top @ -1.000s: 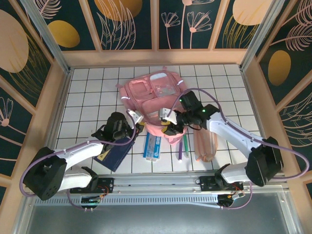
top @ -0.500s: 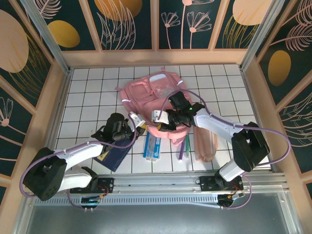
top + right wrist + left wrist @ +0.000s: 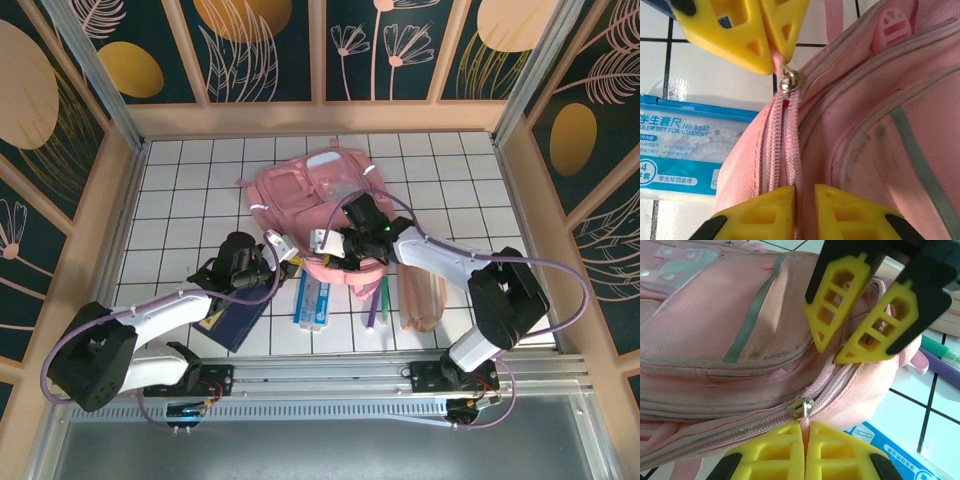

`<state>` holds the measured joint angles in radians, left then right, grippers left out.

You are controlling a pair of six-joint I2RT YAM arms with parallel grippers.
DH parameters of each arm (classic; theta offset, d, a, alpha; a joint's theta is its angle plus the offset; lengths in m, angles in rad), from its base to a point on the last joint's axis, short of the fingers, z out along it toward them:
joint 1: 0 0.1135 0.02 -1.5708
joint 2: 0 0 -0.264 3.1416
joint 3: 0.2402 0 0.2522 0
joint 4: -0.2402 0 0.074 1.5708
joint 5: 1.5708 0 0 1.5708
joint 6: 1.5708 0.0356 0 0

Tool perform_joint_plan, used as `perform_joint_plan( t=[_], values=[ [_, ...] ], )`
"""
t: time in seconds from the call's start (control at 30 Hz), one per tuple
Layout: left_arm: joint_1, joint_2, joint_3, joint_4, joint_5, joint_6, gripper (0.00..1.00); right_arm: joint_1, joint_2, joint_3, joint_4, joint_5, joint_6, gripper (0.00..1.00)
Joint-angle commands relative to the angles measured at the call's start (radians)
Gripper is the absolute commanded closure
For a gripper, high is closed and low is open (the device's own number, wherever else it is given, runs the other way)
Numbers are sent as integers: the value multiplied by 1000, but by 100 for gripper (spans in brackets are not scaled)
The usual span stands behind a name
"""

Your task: Pack the student bag

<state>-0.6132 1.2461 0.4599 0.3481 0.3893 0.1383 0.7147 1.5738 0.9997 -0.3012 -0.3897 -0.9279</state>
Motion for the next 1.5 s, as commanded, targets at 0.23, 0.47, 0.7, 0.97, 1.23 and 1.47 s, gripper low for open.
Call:
perform_joint_plan(
  t=[0.23,0.47,0.7,0.97,1.23,1.47],
  values=[
    [3,17,10,134,69,-28,100,49,8,-23,2,22,9,70],
    [3,6,2,130,57,-18,100,32,116,105,-256,-226,29,65],
    [3,-24,-14,118,54,-9,100,36,178,146,-285,-160,82,77],
    [4,-121,-42,49,-72,59,100,-8,21,128,-171,-23,115,100],
    [8,-108,-39,12,-259,170,100,-15,-192,134,-113,90,5,100],
    [62,71,81,1,-392,118,100,-14,-351,36,21,213,-73,100]
  ],
)
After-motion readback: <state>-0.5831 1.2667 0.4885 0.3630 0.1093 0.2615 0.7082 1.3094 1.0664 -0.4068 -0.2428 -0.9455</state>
